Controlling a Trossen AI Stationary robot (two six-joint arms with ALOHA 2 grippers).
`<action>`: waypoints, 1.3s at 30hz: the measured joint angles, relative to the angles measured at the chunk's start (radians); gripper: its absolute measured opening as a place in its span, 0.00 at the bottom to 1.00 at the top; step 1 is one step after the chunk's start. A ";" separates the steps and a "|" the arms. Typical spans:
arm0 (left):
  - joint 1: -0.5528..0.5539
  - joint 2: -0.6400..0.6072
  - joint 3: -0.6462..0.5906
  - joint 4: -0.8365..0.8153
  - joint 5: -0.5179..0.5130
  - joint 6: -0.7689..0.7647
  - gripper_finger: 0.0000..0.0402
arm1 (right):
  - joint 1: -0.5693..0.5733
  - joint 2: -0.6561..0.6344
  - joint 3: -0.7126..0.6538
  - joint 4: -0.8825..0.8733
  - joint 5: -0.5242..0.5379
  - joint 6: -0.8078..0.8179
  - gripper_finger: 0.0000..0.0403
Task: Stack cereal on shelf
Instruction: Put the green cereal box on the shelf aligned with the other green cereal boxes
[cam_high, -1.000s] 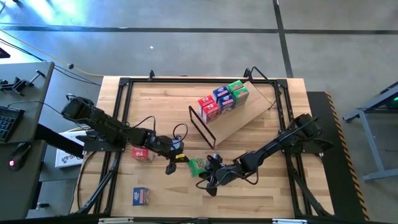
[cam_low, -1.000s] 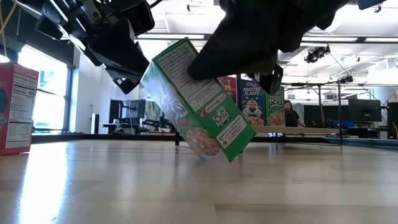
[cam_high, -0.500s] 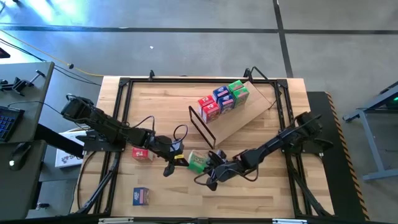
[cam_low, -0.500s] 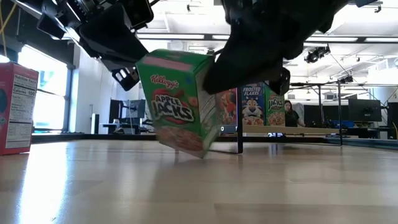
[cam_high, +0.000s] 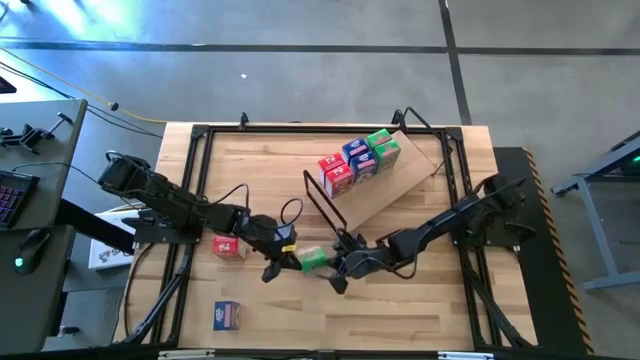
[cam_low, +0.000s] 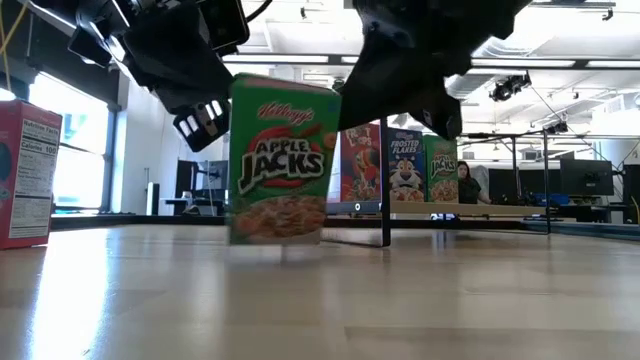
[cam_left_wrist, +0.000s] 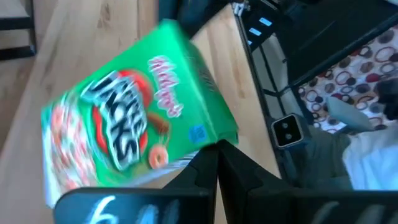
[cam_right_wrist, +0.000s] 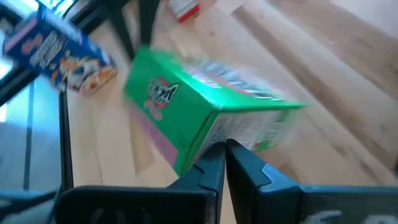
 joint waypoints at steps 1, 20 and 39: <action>0.000 0.000 0.000 0.003 0.002 -0.011 0.00 | -0.006 -0.002 0.000 -0.004 -0.006 0.014 0.04; 0.086 0.001 -0.002 -0.103 -0.051 -0.126 0.00 | -0.078 -0.001 0.002 -0.057 -0.134 0.063 0.04; 0.101 -0.001 -0.002 -0.005 0.172 -0.248 0.00 | -0.085 -0.044 0.002 -0.025 -0.246 0.059 0.23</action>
